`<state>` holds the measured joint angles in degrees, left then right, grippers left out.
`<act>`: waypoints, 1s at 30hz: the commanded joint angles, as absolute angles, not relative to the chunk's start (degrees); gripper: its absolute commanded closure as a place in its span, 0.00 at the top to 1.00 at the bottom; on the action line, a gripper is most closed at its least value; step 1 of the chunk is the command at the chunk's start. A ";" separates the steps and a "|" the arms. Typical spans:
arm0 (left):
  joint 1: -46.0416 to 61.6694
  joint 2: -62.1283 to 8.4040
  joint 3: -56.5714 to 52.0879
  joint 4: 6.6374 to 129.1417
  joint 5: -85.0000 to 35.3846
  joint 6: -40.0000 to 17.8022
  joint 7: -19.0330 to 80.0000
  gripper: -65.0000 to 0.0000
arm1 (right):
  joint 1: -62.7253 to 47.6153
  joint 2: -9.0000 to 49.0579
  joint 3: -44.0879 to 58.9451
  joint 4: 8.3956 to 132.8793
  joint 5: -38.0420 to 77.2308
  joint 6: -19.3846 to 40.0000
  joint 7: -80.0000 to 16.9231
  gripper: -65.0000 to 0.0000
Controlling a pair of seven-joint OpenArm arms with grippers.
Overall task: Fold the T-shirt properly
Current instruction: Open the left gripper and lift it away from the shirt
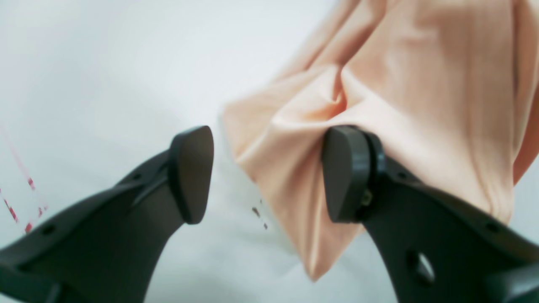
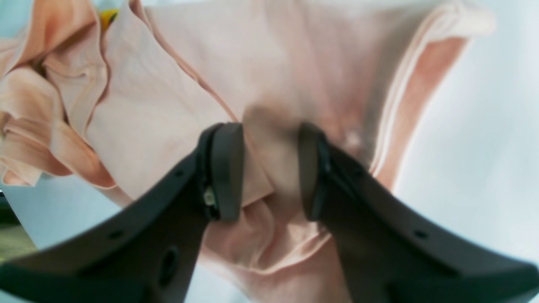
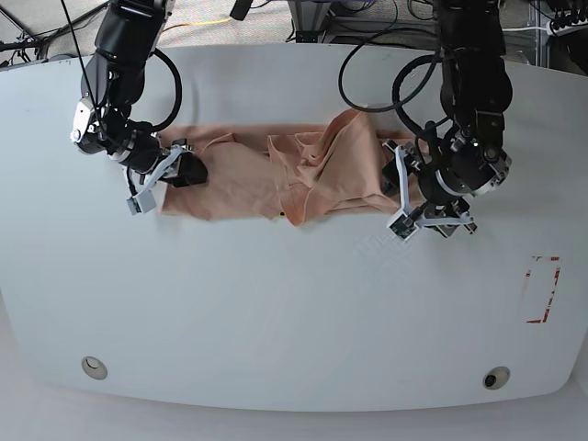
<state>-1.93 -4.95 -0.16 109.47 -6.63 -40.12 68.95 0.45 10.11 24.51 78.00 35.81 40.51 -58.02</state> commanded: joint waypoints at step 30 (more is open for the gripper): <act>-3.21 -15.96 -14.20 110.46 -32.57 -40.00 79.25 0.58 | 0.40 9.98 24.66 95.60 33.54 40.00 -67.82 0.45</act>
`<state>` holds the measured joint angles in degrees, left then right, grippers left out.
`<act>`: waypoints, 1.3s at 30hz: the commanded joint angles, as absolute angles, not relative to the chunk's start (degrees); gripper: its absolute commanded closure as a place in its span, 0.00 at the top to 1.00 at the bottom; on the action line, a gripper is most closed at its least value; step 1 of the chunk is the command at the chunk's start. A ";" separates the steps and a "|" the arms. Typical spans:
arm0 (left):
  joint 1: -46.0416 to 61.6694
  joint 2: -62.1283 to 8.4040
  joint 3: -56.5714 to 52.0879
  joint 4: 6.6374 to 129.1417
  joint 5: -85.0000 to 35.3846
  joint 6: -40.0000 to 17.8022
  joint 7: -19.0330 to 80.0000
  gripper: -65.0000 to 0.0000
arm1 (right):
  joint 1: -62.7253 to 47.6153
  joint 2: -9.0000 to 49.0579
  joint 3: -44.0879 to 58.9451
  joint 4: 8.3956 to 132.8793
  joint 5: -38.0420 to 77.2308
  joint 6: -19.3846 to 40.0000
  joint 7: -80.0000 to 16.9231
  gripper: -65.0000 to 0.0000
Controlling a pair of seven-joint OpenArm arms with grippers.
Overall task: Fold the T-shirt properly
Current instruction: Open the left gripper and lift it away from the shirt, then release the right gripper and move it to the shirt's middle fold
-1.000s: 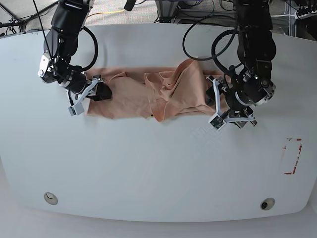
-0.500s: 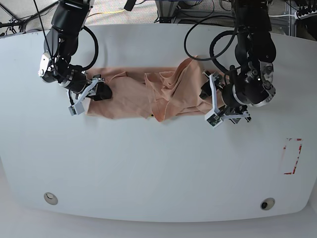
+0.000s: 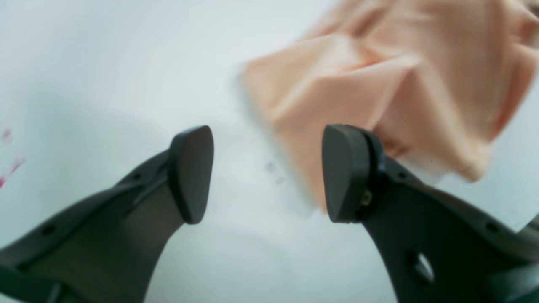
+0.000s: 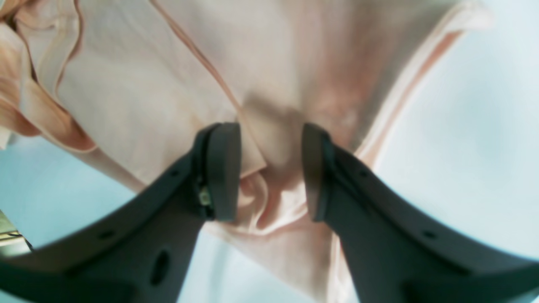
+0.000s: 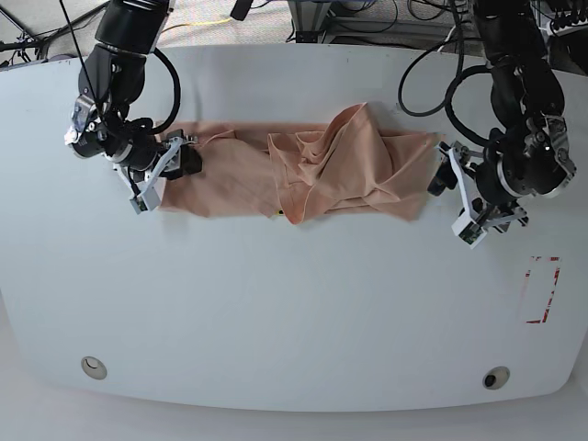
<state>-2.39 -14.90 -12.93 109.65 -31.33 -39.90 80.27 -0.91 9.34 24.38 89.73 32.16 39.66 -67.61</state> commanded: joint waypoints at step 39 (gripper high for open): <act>11.56 -18.86 -42.07 110.46 -14.37 -40.00 60.97 0.58 | 4.35 15.78 -35.38 110.90 27.12 40.00 -52.53 0.64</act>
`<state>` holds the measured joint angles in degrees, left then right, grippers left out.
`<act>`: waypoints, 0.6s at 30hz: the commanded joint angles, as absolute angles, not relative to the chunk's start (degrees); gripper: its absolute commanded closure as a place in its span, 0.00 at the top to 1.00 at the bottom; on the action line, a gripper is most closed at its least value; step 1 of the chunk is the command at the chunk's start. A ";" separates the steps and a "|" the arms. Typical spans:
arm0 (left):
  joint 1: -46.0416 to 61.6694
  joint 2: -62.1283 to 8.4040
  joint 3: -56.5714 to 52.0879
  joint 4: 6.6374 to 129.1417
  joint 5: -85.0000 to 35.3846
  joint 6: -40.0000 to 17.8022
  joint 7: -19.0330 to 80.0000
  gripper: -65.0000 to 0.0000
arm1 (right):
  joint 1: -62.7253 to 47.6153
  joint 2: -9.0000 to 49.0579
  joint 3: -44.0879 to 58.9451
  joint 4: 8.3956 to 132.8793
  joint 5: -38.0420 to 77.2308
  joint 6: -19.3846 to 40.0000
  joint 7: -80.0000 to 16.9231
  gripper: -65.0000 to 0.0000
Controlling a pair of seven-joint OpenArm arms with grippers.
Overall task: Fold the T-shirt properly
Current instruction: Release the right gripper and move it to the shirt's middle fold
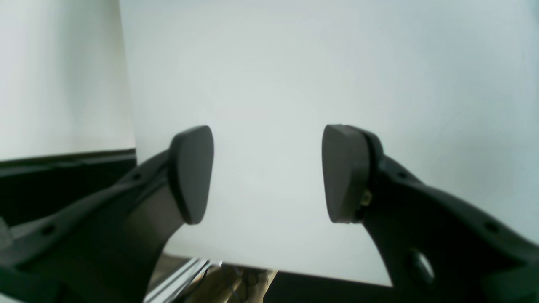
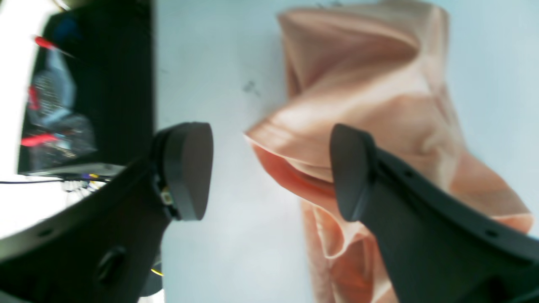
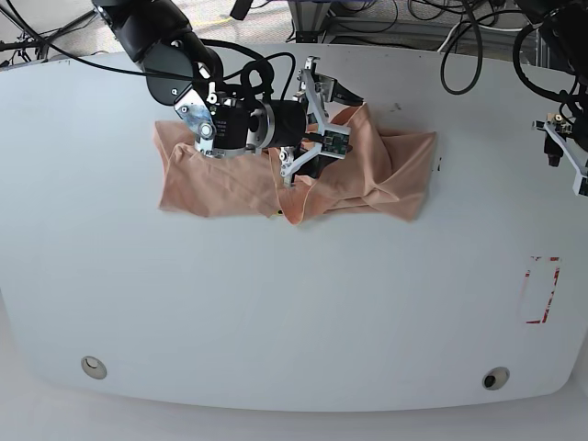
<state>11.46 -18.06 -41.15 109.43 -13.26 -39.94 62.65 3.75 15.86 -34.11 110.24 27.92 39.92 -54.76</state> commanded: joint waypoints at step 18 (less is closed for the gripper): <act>15.78 -17.01 -47.69 110.55 -14.73 -40.00 60.97 0.58 | 1.10 12.09 -42.95 104.75 -2.24 40.00 -38.11 0.51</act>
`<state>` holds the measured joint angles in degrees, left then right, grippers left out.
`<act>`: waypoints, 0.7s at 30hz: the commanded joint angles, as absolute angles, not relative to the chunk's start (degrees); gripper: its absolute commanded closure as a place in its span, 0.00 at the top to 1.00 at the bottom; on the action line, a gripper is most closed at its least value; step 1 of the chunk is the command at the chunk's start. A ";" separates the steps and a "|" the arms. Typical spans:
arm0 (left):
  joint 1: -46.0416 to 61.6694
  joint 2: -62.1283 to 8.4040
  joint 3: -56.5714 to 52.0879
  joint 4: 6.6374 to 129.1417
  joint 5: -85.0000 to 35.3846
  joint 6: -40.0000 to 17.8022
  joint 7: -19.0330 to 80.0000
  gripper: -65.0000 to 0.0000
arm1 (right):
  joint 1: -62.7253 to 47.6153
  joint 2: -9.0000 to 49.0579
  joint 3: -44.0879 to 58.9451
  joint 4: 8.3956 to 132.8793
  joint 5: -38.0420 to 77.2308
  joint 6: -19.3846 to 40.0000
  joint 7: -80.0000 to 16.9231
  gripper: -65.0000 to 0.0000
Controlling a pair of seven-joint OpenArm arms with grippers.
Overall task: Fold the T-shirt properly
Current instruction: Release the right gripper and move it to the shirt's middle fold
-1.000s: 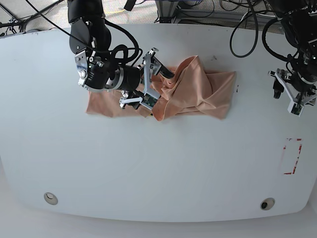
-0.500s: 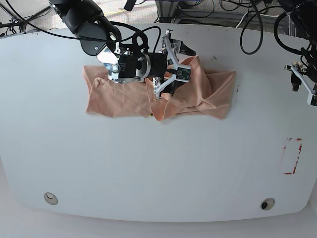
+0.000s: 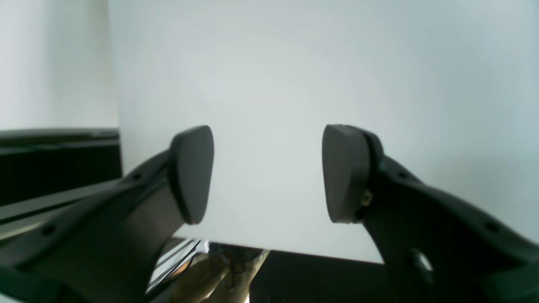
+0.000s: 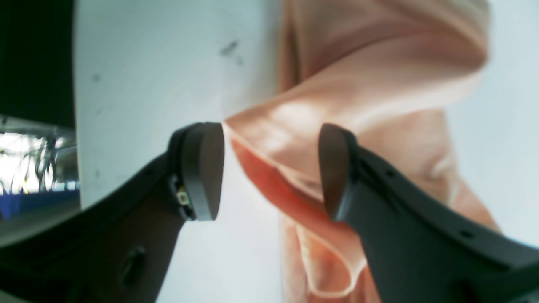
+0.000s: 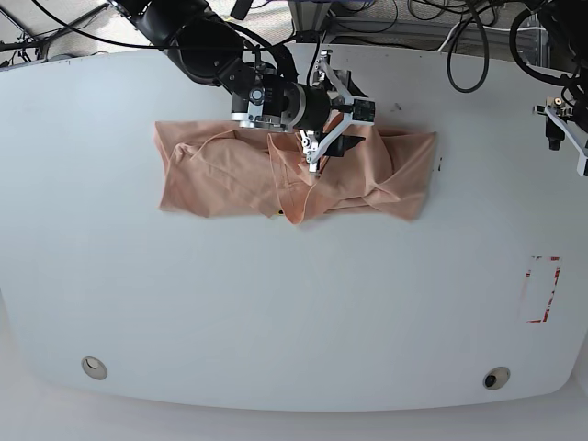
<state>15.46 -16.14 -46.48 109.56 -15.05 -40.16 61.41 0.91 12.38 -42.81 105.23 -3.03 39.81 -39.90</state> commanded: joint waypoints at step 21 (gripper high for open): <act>15.69 -15.96 -46.64 110.55 -14.64 -40.00 60.97 0.58 | 3.56 12.18 -42.77 93.49 -2.15 40.00 -26.42 0.50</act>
<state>15.84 -14.81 -46.11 109.62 -14.41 -40.14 61.80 3.03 12.40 -42.96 92.75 -2.90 40.10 -29.50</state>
